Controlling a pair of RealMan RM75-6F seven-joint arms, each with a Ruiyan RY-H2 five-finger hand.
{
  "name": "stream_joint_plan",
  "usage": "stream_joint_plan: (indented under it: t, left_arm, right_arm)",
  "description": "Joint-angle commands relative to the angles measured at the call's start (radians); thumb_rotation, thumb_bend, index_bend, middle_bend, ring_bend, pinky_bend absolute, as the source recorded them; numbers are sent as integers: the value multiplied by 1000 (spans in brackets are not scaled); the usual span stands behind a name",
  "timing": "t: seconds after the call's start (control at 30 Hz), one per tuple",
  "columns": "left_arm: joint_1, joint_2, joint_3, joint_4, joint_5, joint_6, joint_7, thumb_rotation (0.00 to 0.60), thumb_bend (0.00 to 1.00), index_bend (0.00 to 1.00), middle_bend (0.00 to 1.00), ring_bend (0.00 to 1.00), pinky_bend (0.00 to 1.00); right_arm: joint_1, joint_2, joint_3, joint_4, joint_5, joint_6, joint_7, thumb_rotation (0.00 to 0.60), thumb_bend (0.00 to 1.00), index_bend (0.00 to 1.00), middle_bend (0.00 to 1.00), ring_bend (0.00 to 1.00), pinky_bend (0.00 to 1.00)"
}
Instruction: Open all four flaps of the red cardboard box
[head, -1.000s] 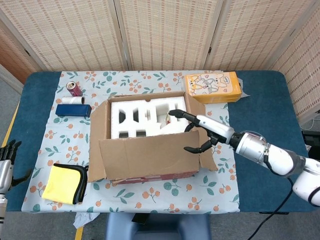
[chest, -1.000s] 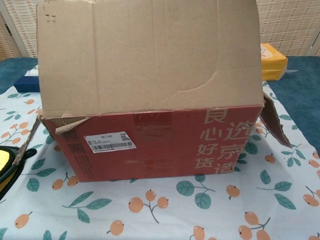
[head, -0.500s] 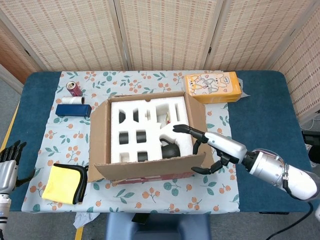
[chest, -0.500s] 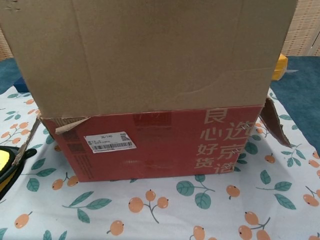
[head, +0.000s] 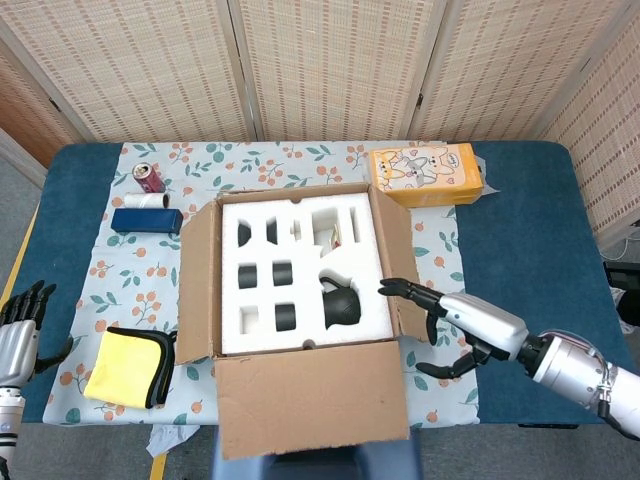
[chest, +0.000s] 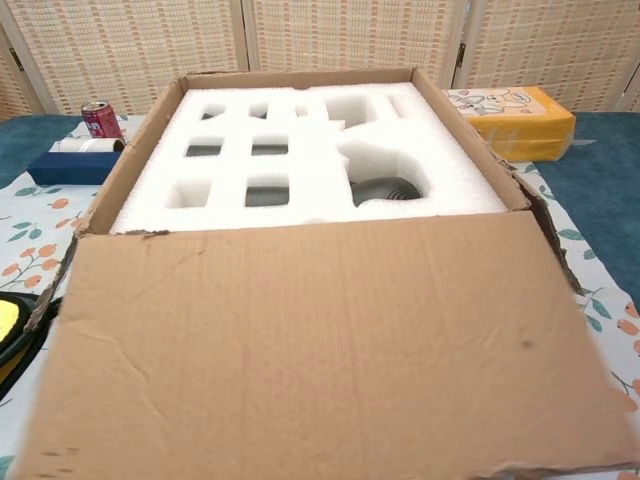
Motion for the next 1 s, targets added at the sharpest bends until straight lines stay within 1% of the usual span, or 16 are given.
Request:
stream_joint_plan:
  t: [0.03,0.17,0.23,0.27,0.3,0.43,0.47,0.57,0.63,0.8,0.9,1.0]
  left_arm:
    - [0,1,1,-1,2,2,0,600,396,0,33,3,11]
    - [3,1,1,-5,5,11,2,600,396,0,33,2,11]
    - [4,2,1,-7,7,15,3,600,396,0,33,2,11]
    - [5,2,2,-9,9,18,4,600,396,0,33,2,11]
    - [5,3,2,-11,11,20,6,600,396,0,33,2,11]
    - [7,4,6,-19,21,29,10,600,396,0,33,2,11]
    - [8,4,8,-21,26,33,12,600,396,0,33,2,11]
    - [11,6,11,-27,33,39,14,600,396,0,33,2,10]
    - [12,8,13,-31,33,39,17,600,396,0,33,2,11]
    - [13,11,18,-42,36,41,32,600,396,0,33,2,11]
    - [13,10,18,-45,35,43,39,600,396,0,33,2,10]
    - [12,9,18,-46,33,41,47,600,396,0,33,2,10]
  right_arm:
    - [-46,22,11,-15,123,-114,-242,600,385,0,0,0,509]
    - [-107,16,18,-60,252,-167,-522,600,385,0,0,0,486]
    - [-141,5,19,-78,308,-167,-660,600,385,0,0,0,462]
    - [-167,-11,19,-86,345,-154,-760,600,385,0,0,0,450]
    - [-196,-34,18,-89,383,-134,-867,600,385,0,0,0,441]
    - [-289,-152,15,-77,484,-23,-1174,600,385,0,0,0,375]
    - [-320,-203,14,-61,502,24,-1264,600,385,0,0,0,349]
    - [-396,-336,14,7,506,151,-1448,600,385,0,0,0,298]
    - [-441,-421,16,66,495,227,-1541,600,385,0,0,0,278]
    - [-511,-557,29,202,444,360,-1640,600,386,0,0,0,261]
    - [-537,-596,31,255,424,400,-1652,600,386,0,0,0,254]
    - [-558,-622,30,299,406,427,-1632,600,385,0,0,0,254]
